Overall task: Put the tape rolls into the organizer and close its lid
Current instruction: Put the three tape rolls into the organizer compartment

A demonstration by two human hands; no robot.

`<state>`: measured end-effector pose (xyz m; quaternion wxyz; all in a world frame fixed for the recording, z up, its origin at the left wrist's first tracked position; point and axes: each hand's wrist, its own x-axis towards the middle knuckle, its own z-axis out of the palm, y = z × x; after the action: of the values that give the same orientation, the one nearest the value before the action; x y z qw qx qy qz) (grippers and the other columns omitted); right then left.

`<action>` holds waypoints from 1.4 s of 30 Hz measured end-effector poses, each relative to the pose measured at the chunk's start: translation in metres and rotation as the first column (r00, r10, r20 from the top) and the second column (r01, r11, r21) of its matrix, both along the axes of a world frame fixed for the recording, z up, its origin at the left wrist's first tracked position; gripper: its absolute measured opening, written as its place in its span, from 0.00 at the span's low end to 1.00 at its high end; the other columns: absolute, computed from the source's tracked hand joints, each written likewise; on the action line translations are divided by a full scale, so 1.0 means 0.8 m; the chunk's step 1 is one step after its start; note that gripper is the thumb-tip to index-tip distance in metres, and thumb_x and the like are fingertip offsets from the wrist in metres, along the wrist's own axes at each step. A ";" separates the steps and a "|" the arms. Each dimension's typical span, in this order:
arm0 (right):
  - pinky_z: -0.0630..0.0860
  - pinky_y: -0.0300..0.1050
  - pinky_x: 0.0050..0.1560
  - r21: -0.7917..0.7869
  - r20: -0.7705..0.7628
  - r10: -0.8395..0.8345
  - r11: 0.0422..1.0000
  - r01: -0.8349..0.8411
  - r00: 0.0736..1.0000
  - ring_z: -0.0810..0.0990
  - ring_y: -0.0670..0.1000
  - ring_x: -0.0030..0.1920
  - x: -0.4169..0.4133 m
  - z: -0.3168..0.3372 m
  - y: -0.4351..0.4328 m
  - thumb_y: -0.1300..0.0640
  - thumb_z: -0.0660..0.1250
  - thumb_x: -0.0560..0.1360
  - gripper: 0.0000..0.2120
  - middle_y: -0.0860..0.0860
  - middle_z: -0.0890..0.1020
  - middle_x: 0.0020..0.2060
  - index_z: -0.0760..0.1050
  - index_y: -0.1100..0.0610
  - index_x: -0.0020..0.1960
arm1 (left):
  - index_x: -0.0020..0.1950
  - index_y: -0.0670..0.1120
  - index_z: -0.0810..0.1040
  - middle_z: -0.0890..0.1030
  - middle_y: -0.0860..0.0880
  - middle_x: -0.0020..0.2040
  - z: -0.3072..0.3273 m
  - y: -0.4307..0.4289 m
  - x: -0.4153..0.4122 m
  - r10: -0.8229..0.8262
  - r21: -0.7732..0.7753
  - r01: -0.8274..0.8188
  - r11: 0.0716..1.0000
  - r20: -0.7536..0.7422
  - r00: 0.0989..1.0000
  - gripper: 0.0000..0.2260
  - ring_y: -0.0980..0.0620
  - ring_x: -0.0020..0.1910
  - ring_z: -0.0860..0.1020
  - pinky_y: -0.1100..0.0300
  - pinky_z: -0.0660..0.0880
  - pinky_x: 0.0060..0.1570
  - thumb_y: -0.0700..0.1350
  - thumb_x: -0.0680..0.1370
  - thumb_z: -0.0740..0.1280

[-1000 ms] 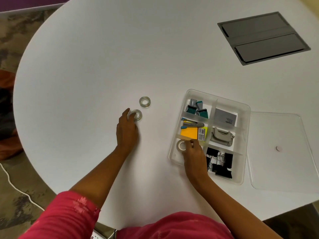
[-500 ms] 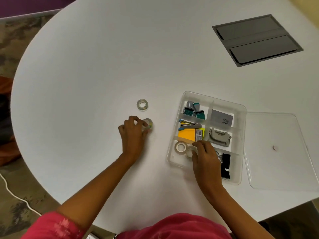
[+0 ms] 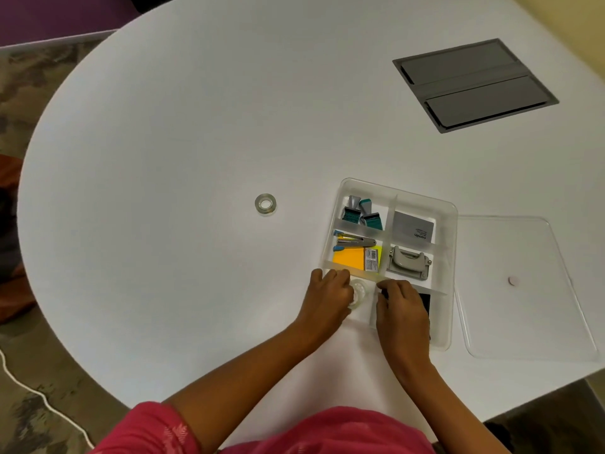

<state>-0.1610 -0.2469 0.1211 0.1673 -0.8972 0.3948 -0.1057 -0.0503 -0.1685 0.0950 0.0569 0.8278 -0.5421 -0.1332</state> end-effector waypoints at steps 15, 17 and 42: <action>0.77 0.54 0.44 0.074 0.026 -0.098 0.993 0.096 0.995 0.79 0.62 0.45 0.006 -0.028 -0.026 0.68 0.70 0.72 0.06 0.64 0.81 0.44 0.77 0.68 0.48 | 0.50 0.49 0.77 0.80 0.49 0.47 -0.003 -0.006 0.099 0.207 -0.203 -0.177 0.963 0.134 0.969 0.07 0.46 0.45 0.78 0.53 0.68 0.45 0.46 0.73 0.66; 0.77 0.54 0.47 0.076 0.054 -0.136 0.988 0.131 0.989 0.78 0.63 0.47 0.002 -0.029 -0.039 0.68 0.69 0.73 0.07 0.64 0.81 0.45 0.77 0.69 0.50 | 0.61 0.47 0.72 0.76 0.46 0.58 -0.007 -0.007 0.140 0.342 -0.109 -0.332 0.937 0.098 0.935 0.14 0.44 0.55 0.75 0.51 0.66 0.51 0.47 0.75 0.62; 0.74 0.60 0.48 -0.135 0.030 -0.439 0.889 0.438 0.898 0.73 0.67 0.48 -0.042 -0.076 -0.117 0.71 0.60 0.78 0.10 0.69 0.76 0.49 0.72 0.71 0.59 | 0.58 0.40 0.75 0.77 0.41 0.55 0.000 -0.007 0.154 0.375 -0.096 -0.366 0.926 0.110 0.920 0.12 0.42 0.47 0.77 0.51 0.74 0.42 0.44 0.77 0.63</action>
<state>-0.1946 -0.3409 0.0604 0.0764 -0.7944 0.5789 -0.1672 0.0731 -0.1741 0.0952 0.0770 0.9194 -0.3827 -0.0475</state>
